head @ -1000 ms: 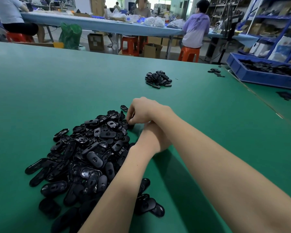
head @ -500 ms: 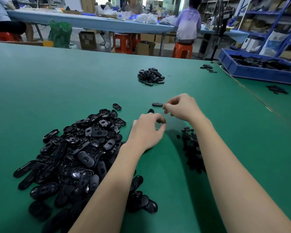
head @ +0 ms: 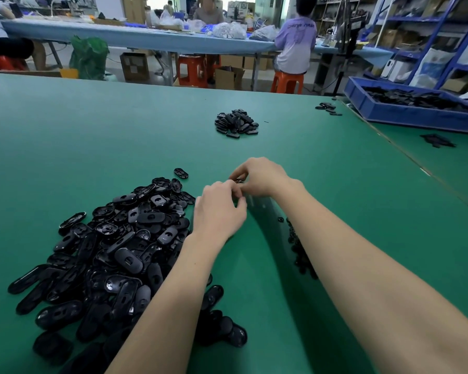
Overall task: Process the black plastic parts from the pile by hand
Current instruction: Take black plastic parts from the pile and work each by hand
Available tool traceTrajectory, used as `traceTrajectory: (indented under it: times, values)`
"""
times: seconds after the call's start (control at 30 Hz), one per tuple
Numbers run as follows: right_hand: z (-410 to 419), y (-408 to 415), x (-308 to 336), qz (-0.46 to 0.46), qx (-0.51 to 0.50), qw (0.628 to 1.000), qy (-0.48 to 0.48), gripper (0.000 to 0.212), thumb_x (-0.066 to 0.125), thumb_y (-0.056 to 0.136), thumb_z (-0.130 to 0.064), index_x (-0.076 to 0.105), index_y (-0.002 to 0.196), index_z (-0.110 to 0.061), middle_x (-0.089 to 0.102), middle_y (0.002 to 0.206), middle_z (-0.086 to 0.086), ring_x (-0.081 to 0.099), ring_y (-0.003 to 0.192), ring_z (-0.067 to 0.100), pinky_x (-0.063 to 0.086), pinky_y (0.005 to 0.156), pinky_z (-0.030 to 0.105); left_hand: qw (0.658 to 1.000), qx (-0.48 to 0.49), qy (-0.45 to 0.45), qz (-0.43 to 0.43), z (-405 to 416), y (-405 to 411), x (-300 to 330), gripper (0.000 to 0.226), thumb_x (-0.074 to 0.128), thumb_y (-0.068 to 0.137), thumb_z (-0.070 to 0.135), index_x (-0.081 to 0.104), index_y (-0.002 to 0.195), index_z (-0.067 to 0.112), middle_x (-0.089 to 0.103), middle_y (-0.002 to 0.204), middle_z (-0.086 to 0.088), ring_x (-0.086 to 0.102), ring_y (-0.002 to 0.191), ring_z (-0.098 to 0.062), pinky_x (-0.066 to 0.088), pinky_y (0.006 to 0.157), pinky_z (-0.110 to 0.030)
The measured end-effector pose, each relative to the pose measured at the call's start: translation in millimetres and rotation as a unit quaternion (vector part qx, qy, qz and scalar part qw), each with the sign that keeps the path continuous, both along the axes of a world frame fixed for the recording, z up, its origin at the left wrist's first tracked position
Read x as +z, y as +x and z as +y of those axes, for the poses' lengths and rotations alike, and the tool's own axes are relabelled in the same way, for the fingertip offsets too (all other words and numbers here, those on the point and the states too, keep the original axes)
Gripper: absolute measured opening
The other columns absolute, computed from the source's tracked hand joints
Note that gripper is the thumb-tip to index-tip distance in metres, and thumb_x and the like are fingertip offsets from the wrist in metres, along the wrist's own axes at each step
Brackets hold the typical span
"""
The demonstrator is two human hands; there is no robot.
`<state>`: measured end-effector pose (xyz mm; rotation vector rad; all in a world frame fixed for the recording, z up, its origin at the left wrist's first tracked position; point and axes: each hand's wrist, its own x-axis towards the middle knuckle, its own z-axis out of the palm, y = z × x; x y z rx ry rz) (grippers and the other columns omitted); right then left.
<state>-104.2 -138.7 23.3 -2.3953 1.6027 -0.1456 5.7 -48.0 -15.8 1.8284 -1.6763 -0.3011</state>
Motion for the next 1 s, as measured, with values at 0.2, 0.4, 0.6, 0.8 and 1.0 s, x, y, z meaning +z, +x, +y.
traceTrajectory:
  times: [0.2,0.4,0.6,0.8,1.0]
  values:
    - [16,-36,-13,-0.061,-0.056,0.997,-0.001,0.019,0.06,0.095,-0.057,0.07,0.095,-0.04,0.073,0.1,-0.011,0.066,0.098,0.019,0.047,0.078,0.031,0.996,-0.035,-0.039,0.073,-2,0,-1,0.027,0.066,0.091,0.023,0.056,0.117,0.022,0.059,0.116,0.001,0.058,0.1,-0.021,0.051,0.087,-0.039]
    - [47,-73,-9,-0.211,-0.029,0.973,0.095,0.018,0.066,0.094,-0.048,0.075,0.081,-0.038,0.073,0.07,-0.013,0.048,0.048,-0.001,0.038,0.057,0.023,0.972,-0.137,-0.007,0.189,0,-9,6,0.025,0.068,0.087,0.006,0.073,0.103,0.025,0.07,0.096,0.006,0.063,0.081,-0.012,0.05,0.07,-0.009]
    - [54,-94,-3,-0.19,-0.089,0.974,0.082,0.006,0.07,0.09,-0.04,0.075,0.089,-0.039,0.075,0.079,-0.021,0.064,0.076,0.002,0.048,0.072,0.025,0.967,-0.113,0.023,0.225,1,-7,7,0.015,0.074,0.086,0.011,0.077,0.09,0.025,0.07,0.082,0.009,0.056,0.058,0.001,0.042,0.056,-0.005]
    - [60,-101,-5,-0.073,-0.122,0.988,0.065,0.012,0.083,0.07,-0.045,0.075,0.077,-0.051,0.067,0.071,-0.035,0.061,0.078,-0.01,0.041,0.063,0.02,0.951,-0.077,0.037,0.298,-2,-6,7,0.012,0.075,0.087,0.016,0.075,0.092,0.027,0.075,0.091,0.007,0.069,0.069,-0.001,0.049,0.063,-0.01]
    - [63,-93,-9,-0.026,-0.124,0.992,-0.001,0.005,0.073,0.081,-0.049,0.075,0.083,-0.045,0.07,0.084,-0.027,0.063,0.086,0.006,0.04,0.066,0.024,0.928,-0.067,0.056,0.363,-3,-5,5,0.019,0.071,0.085,0.005,0.075,0.087,0.023,0.077,0.086,0.002,0.073,0.072,-0.012,0.058,0.077,-0.025]
